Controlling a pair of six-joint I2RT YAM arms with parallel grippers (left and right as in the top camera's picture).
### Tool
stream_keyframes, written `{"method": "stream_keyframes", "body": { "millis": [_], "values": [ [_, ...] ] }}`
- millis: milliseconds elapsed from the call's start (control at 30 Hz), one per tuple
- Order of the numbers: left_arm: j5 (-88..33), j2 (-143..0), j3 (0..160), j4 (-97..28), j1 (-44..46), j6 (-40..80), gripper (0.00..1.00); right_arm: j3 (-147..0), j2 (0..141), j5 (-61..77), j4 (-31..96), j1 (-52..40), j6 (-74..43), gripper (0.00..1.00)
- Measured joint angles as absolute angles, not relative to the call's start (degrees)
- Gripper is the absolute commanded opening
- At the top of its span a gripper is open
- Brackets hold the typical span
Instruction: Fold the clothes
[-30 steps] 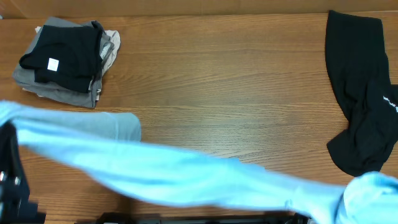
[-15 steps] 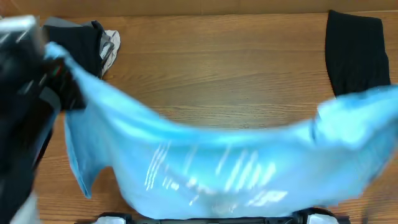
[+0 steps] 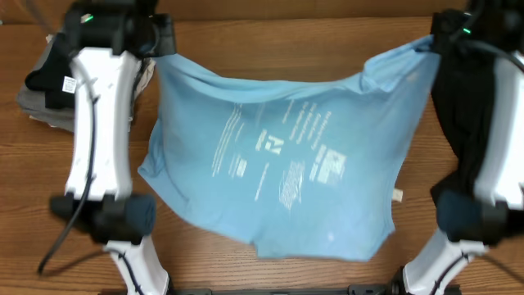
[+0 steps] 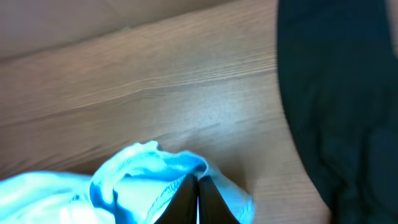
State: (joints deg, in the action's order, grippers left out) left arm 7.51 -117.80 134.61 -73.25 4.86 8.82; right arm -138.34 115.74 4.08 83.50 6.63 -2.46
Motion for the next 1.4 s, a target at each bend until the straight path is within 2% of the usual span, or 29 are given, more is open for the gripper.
{"method": "stream_keyframes", "body": {
  "millis": [167,367,567,600,667,700,733,767,800,833,900,1300,1400],
  "values": [
    [7.5,-129.4,134.6,-63.7,4.9,8.8,0.04,-138.1,128.2,5.1,73.2,6.7,-2.0,0.04],
    [7.0,-139.6,134.5,-50.9,4.9,8.8,0.04,-137.9,136.8,6.5,61.4,6.7,-1.8,0.04],
    [4.4,-144.7,134.5,-36.8,4.9,8.8,0.11,-137.9,141.4,7.3,51.8,6.7,-2.4,0.04],
    [4.3,-145.3,134.5,-34.8,4.9,8.8,0.16,-137.9,142.0,7.3,50.3,6.6,-2.7,0.04],
    [3.8,-146.1,134.4,-31.5,4.9,8.4,0.45,-137.8,143.0,7.3,47.7,6.6,-3.2,0.04],
    [3.6,-146.4,134.4,-30.2,4.9,8.5,0.82,-137.8,143.2,7.3,46.7,6.7,-3.4,0.13],
    [3.6,-146.5,134.4,-28.8,4.9,8.5,0.98,-137.8,143.5,7.3,44.8,6.7,-3.9,0.32],
    [3.5,-146.6,134.4,-27.8,4.9,8.6,1.0,-137.8,143.5,7.3,43.4,6.7,-4.4,0.57],
    [3.4,-146.6,134.5,-26.9,4.9,8.6,1.0,-137.8,143.6,7.3,42.0,6.7,-4.3,0.76],
    [3.4,-146.6,134.5,-26.5,4.9,8.6,1.0,-137.8,143.6,7.3,41.3,6.7,-4.3,0.88],
    [3.4,-146.6,134.7,-27.3,4.9,8.6,1.0,-137.8,143.6,7.3,40.5,6.7,-4.3,1.0],
    [1.7,-146.6,139.7,-53.2,4.8,2.7,1.0,-137.8,143.6,8.4,50.0,6.7,-4.5,1.0],
    [1.5,-146.6,139.8,-57.6,4.8,6.2,0.9,-137.8,143.6,8.8,51.2,6.7,-4.5,1.0]
  ]
}}
